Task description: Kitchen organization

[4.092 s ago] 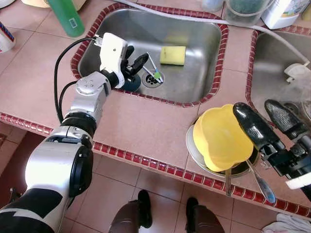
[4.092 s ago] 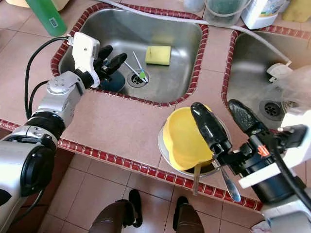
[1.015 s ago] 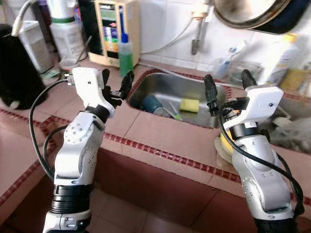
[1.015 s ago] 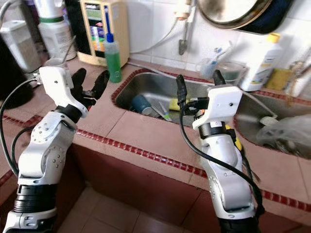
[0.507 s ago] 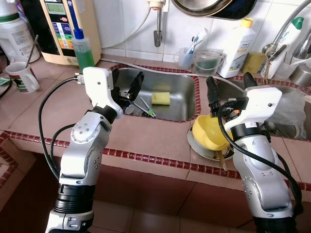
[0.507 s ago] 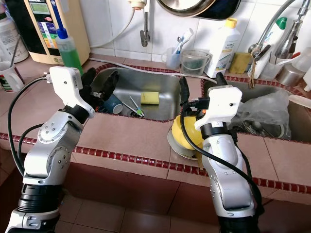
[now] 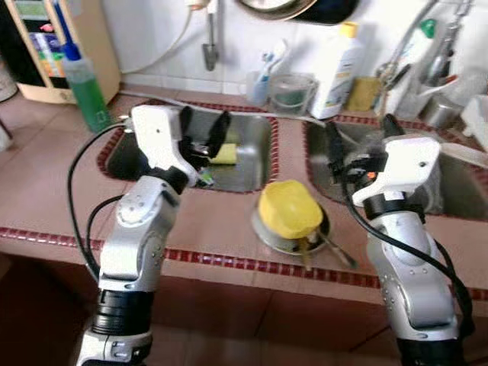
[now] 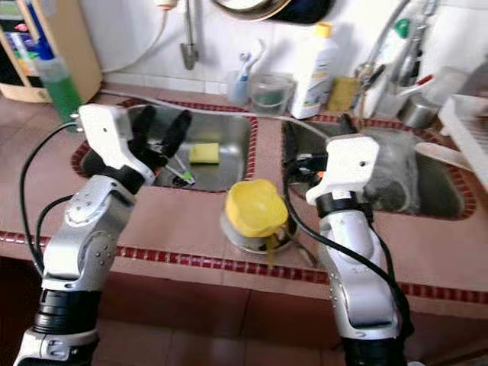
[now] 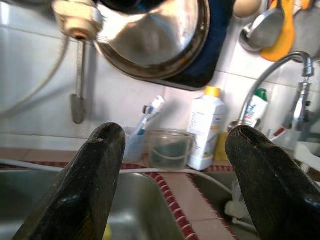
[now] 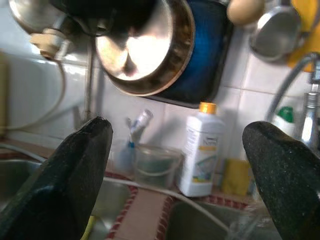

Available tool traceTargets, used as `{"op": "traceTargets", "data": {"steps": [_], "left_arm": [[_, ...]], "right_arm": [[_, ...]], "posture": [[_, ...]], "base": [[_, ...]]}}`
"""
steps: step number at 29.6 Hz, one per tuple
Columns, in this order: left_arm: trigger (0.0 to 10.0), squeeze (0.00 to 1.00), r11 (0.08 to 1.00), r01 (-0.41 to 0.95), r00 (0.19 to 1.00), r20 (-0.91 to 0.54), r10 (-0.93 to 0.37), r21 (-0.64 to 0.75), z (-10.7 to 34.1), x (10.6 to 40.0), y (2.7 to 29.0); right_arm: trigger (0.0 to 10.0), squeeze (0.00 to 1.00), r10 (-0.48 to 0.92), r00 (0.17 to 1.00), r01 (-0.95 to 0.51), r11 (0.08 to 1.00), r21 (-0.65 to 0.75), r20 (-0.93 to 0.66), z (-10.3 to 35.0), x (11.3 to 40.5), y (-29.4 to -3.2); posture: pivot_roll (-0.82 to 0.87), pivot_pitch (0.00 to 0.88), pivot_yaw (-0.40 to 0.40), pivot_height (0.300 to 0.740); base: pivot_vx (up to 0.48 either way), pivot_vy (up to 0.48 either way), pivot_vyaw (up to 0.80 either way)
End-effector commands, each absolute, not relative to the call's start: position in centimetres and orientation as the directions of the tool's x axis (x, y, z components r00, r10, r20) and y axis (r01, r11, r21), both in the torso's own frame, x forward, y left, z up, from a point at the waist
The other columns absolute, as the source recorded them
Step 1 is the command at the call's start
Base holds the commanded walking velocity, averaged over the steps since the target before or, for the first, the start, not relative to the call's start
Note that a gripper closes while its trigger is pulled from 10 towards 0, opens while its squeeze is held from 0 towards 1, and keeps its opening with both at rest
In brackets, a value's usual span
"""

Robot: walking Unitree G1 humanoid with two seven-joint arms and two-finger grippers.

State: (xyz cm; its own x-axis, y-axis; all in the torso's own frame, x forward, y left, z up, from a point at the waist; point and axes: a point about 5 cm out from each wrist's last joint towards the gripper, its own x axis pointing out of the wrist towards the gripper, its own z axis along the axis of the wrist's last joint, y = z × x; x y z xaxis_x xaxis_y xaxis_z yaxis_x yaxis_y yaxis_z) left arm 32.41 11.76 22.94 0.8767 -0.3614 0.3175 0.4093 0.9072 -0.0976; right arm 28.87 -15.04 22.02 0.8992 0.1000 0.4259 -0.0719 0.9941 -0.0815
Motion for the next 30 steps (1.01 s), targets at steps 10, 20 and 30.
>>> {"op": "traceTargets", "data": {"steps": [10, 20, 30], "left_arm": [[10.0, 0.00, 0.903, 0.428, 0.859, 0.288, -0.423, 0.049, 22.8, 31.9, 12.3], [10.0, 0.00, 0.762, 0.629, 0.738, 0.190, -0.647, 0.152, 21.4, 29.7, 10.3], [10.0, 0.00, 0.591, 0.771, 0.597, 0.053, -0.801, 0.238, 19.6, 27.8, 9.7]], "right_arm": [[10.0, 0.00, 0.027, 0.937, -0.016, 0.999, -0.035, 0.349, 20.2, 29.1, -15.3], [10.0, 0.00, -0.016, 0.956, 0.019, 1.000, -0.010, 0.292, 19.0, 28.8, -15.3], [10.0, 0.00, -0.095, 0.971, 0.086, 0.995, 0.053, 0.221, 17.6, 28.1, -16.0]], "posture": [[0.10, 0.014, -0.020, 0.740], [0.10, 0.023, -0.023, 0.740], [0.09, 0.042, -0.018, 0.740]], "base": [[0.000, 0.000, 0.00], [0.000, 0.000, 0.00], [0.000, 0.000, 0.00]]}}
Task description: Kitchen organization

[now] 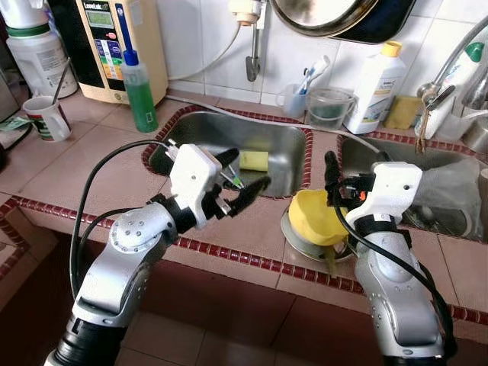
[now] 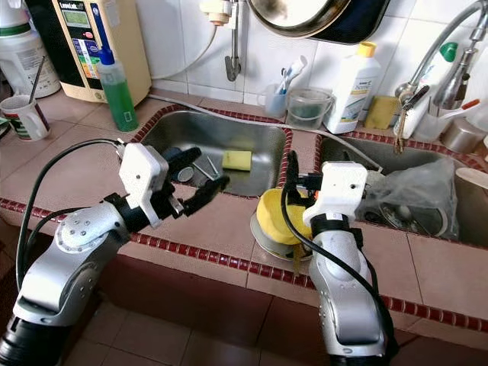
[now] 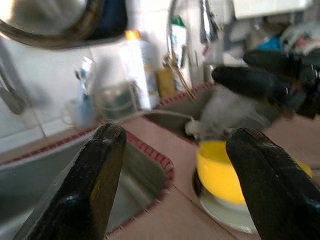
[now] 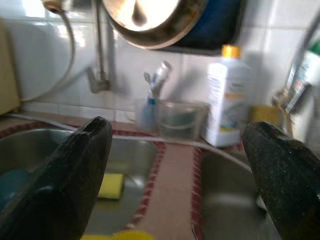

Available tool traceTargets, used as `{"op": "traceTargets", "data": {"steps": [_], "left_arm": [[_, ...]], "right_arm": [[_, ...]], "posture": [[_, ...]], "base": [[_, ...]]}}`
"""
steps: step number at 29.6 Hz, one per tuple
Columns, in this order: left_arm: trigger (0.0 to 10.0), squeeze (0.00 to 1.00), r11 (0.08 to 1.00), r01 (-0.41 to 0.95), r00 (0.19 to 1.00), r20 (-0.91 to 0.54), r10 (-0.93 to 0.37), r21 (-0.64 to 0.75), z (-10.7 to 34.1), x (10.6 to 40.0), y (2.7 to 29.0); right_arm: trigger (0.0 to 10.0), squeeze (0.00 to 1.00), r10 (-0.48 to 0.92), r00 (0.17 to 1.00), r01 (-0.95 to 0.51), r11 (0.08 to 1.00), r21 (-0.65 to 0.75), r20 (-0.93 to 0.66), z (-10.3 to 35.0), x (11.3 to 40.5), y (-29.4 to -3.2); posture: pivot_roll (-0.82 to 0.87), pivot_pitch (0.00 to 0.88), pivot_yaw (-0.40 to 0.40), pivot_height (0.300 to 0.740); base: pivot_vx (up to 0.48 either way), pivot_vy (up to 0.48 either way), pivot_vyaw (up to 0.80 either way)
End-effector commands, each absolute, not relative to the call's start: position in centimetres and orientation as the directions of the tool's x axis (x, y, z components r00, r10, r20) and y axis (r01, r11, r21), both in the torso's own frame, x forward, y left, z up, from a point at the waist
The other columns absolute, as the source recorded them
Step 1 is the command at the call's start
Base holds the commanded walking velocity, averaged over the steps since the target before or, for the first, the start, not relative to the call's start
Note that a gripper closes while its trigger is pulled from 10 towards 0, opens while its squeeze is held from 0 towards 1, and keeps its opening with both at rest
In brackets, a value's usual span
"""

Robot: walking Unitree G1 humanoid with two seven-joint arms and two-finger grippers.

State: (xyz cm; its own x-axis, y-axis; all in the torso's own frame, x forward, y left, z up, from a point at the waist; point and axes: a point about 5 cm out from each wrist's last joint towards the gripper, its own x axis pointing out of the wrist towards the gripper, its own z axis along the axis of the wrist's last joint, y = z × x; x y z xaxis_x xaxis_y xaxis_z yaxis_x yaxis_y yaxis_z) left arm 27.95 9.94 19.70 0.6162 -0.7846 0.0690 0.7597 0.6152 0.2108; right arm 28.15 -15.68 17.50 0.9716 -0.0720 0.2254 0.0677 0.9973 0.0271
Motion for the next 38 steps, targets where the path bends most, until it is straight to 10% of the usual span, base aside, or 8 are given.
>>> {"op": "traceTargets", "data": {"steps": [1, 23, 38], "left_arm": [[10.0, 0.00, 0.591, 0.771, 0.597, 0.053, -0.801, 0.238, 19.6, 27.8, 9.7], [10.0, 0.00, 0.472, 0.857, 0.482, 0.002, -0.876, 0.209, 19.1, 25.8, 7.9], [10.0, 0.00, 0.546, 0.796, 0.570, -0.017, -0.822, 0.262, 19.5, 27.3, 10.5]], "right_arm": [[10.0, 0.00, -0.095, 0.971, 0.086, 0.995, 0.053, 0.221, 17.6, 28.1, -16.0], [10.0, 0.00, 0.094, 0.976, -0.107, 0.992, 0.059, 0.198, 19.6, 30.9, -13.8], [10.0, 0.00, 0.263, 0.960, -0.276, 0.948, 0.158, 0.096, 19.8, 31.9, -9.4]], "posture": [[0.09, 0.042, -0.018, 0.740], [0.09, 0.067, -0.010, 0.740], [0.12, 0.076, -0.031, 0.740]], "base": [[0.000, 0.000, 0.00], [0.000, 0.000, 0.00], [0.000, 0.000, 0.00]]}}
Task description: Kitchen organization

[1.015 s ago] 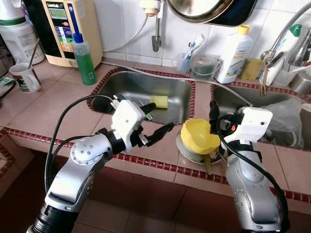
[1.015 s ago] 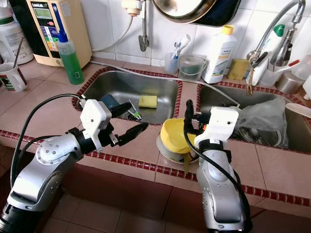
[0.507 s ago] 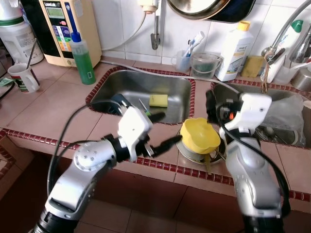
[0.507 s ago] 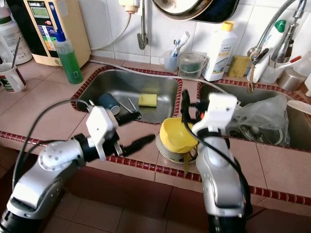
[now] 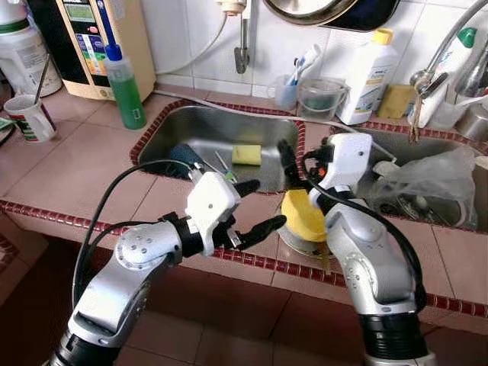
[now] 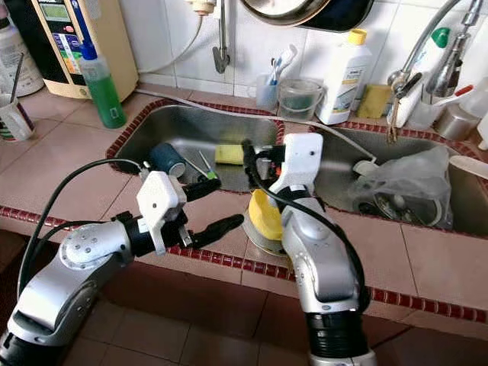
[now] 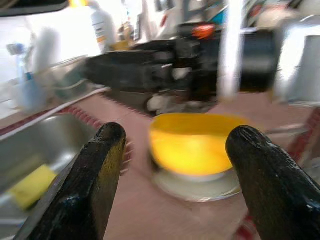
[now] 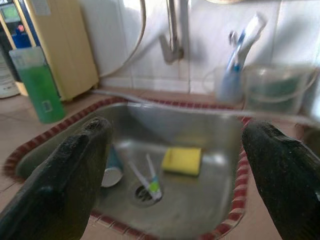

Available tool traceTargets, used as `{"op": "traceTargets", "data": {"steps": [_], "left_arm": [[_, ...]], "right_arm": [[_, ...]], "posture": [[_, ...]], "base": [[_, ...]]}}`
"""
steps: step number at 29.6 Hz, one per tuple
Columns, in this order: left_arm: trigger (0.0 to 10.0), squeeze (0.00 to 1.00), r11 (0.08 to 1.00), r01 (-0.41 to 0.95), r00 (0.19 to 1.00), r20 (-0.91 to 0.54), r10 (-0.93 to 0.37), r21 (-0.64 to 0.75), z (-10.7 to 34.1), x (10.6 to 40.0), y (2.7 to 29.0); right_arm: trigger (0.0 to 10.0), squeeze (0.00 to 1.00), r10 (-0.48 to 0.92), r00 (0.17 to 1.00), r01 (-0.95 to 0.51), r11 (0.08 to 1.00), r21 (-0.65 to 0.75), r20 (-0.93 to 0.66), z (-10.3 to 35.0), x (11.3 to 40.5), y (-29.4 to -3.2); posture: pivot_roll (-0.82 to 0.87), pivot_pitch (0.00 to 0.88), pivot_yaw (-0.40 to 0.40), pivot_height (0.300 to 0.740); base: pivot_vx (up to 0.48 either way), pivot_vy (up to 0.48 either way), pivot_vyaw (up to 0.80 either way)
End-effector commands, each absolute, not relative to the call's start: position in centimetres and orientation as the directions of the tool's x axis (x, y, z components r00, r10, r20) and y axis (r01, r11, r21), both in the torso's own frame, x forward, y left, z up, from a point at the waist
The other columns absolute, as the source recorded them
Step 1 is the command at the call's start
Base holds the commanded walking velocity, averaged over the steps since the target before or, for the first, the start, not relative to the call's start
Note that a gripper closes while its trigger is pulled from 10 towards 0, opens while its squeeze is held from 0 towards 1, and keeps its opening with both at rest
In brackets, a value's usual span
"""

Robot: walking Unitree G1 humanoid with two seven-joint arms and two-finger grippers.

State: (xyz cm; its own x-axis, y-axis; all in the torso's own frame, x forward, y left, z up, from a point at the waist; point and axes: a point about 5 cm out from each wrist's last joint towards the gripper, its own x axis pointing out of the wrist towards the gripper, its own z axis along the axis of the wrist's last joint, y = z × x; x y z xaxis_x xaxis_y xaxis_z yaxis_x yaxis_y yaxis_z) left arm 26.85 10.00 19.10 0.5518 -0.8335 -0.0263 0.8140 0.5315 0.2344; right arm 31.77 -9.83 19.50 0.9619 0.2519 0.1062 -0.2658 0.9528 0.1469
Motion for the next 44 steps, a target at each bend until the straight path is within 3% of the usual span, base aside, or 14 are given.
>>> {"op": "traceTargets", "data": {"steps": [1, 9, 12, 15, 19, 30, 40, 44], "left_arm": [[10.0, 0.00, 0.552, 0.789, 0.577, -0.020, -0.816, 0.270, 19.6, 27.5, 10.9], [10.0, 0.00, 0.568, 0.771, 0.601, -0.035, -0.798, 0.288, 20.1, 28.1, 12.2], [10.0, 0.00, 0.563, 0.770, 0.600, -0.045, -0.798, 0.300, 20.0, 28.1, 12.5], [10.0, 0.00, 0.561, 0.773, 0.598, -0.046, -0.800, 0.296, 19.9, 28.2, 12.5], [10.0, 0.00, 0.547, 0.781, 0.586, -0.049, -0.809, 0.300, 20.0, 28.4, 12.4], [10.0, 0.00, 0.522, 0.794, 0.560, -0.042, -0.827, 0.311, 20.2, 29.2, 12.0], [10.0, 0.00, 0.486, 0.816, 0.523, -0.041, -0.851, 0.313, 20.4, 29.5, 11.4], [10.0, 0.00, 0.420, 0.856, 0.455, -0.052, -0.889, 0.300, 20.2, 28.9, 10.8]], "right_arm": [[10.0, 0.00, 0.261, 0.961, -0.274, 0.945, 0.178, 0.091, 19.9, 31.9, -9.1], [10.0, 0.00, 0.263, 0.958, -0.280, 0.943, 0.178, 0.115, 19.9, 30.7, -8.6], [10.0, 0.00, 0.227, 0.970, -0.241, 0.951, 0.192, 0.090, 19.0, 29.7, -9.6], [10.0, 0.00, 0.246, 0.951, -0.277, 0.946, 0.165, 0.186, 19.2, 28.0, -10.6], [10.0, 0.00, 0.247, 0.949, -0.278, 0.949, 0.151, 0.195, 19.0, 26.9, -11.5], [10.0, 0.00, 0.060, 0.982, -0.076, 0.993, 0.085, 0.178, 17.7, 23.1, -15.5], [10.0, 0.00, -0.107, 0.992, 0.100, 0.990, 0.101, 0.068, 16.6, 22.7, -18.3], [10.0, 0.00, -0.116, 0.992, 0.108, 0.982, 0.158, 0.041, 16.8, 23.4, -18.9]], "posture": [[0.12, 0.079, -0.036, 0.740], [0.12, 0.085, -0.040, 0.740], [0.12, 0.088, -0.039, 0.740], [0.11, 0.087, -0.032, 0.740], [0.10, 0.087, -0.026, 0.740], [0.05, 0.087, 0.009, 0.740], [0.02, 0.091, 0.034, 0.740], [0.02, 0.091, 0.036, 0.740]], "base": [[0.000, 0.000, 0.00], [0.000, 0.000, 0.00], [0.000, 0.000, 0.00], [0.000, 0.000, 0.00], [0.000, 0.000, 0.00], [0.000, 0.000, 0.00], [0.000, 0.000, 0.00], [0.000, 0.000, 0.00]]}}
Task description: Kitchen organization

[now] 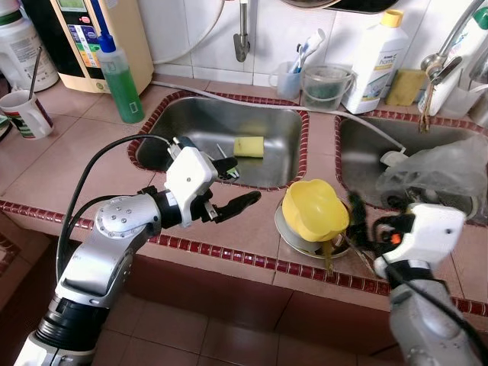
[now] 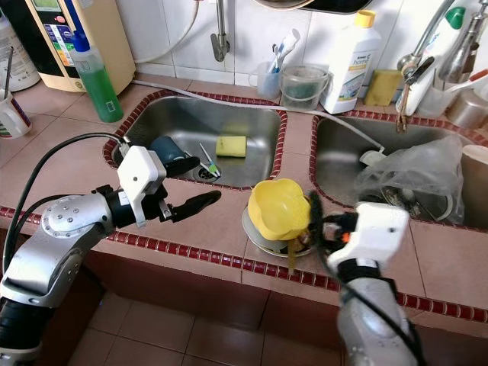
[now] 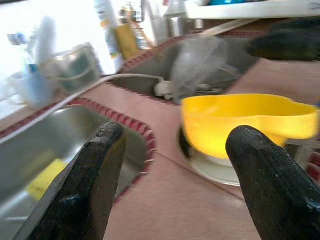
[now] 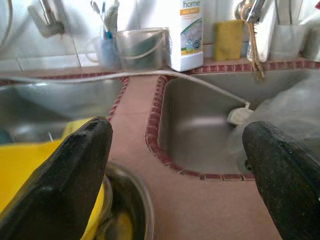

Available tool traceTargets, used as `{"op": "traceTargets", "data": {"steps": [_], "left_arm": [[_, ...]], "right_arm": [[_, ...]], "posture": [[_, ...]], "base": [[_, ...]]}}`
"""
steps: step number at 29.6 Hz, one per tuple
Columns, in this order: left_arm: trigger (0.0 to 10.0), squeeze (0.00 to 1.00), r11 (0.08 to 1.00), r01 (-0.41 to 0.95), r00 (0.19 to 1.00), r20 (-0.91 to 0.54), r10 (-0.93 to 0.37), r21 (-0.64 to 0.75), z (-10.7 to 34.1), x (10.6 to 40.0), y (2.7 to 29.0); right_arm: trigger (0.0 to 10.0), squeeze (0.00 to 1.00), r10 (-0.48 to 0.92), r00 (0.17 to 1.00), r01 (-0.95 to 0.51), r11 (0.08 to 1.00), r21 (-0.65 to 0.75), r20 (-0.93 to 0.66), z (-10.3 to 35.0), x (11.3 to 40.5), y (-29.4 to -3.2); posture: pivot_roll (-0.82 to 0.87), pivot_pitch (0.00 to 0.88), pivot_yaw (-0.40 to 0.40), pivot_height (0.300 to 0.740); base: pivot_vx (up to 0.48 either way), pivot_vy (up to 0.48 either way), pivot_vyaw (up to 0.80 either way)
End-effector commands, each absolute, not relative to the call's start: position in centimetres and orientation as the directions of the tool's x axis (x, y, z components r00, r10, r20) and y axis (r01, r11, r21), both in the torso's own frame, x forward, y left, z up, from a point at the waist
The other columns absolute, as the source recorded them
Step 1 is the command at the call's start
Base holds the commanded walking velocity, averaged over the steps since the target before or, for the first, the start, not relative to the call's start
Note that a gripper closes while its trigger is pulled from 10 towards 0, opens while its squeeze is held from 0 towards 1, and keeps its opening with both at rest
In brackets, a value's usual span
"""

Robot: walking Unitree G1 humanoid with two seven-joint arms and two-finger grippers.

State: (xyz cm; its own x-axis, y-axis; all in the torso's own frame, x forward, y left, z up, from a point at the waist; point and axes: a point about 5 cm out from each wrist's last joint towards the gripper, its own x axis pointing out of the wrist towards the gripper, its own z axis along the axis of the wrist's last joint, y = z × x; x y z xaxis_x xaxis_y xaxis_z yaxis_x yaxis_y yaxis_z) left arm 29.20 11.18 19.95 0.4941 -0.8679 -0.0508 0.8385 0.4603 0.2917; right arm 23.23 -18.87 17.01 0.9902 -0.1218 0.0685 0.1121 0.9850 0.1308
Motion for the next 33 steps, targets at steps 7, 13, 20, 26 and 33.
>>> {"op": "traceTargets", "data": {"steps": [7, 13, 20, 26, 33], "left_arm": [[10.0, 0.00, 0.329, 0.899, 0.366, -0.081, -0.927, 0.288, 19.9, 27.8, 10.5], [10.0, 0.00, 0.320, 0.900, 0.358, -0.080, -0.930, 0.297, 20.1, 27.6, 10.5], [10.0, 0.00, 0.335, 0.894, 0.370, -0.069, -0.927, 0.297, 20.3, 27.5, 10.6], [10.0, 0.00, 0.348, 0.889, 0.380, -0.055, -0.923, 0.296, 20.3, 27.4, 10.5], [10.0, 0.00, 0.357, 0.888, 0.385, -0.043, -0.922, 0.290, 20.4, 27.1, 10.2]], "right_arm": [[10.0, 0.00, -0.050, 0.999, 0.049, 0.979, 0.196, -0.001, 16.9, 24.3, -18.8], [10.0, 0.00, 0.037, 0.993, -0.005, 0.962, 0.272, -0.114, 15.8, 24.9, -18.3], [10.0, 0.00, 0.088, 0.979, -0.024, 0.945, 0.326, -0.183, 15.7, 25.5, -18.2], [8.8, 0.00, 0.117, 0.968, -0.035, 0.938, 0.345, -0.220, 15.8, 26.0, -18.6], [0.0, 0.00, 0.183, 0.953, -0.092, 0.934, 0.344, -0.243, 16.4, 26.0, -18.4]], "posture": [[0.03, 0.093, 0.016, 0.740], [0.04, 0.096, 0.001, 0.740], [0.05, 0.097, -0.013, 0.740], [0.05, 0.095, -0.029, 0.740], [0.05, 0.095, -0.042, 0.740]], "base": [[0.000, 0.000, 0.00], [0.000, 0.000, 0.00], [0.000, 0.000, 0.00], [0.000, 0.000, 0.00], [0.000, 0.000, 0.00]]}}
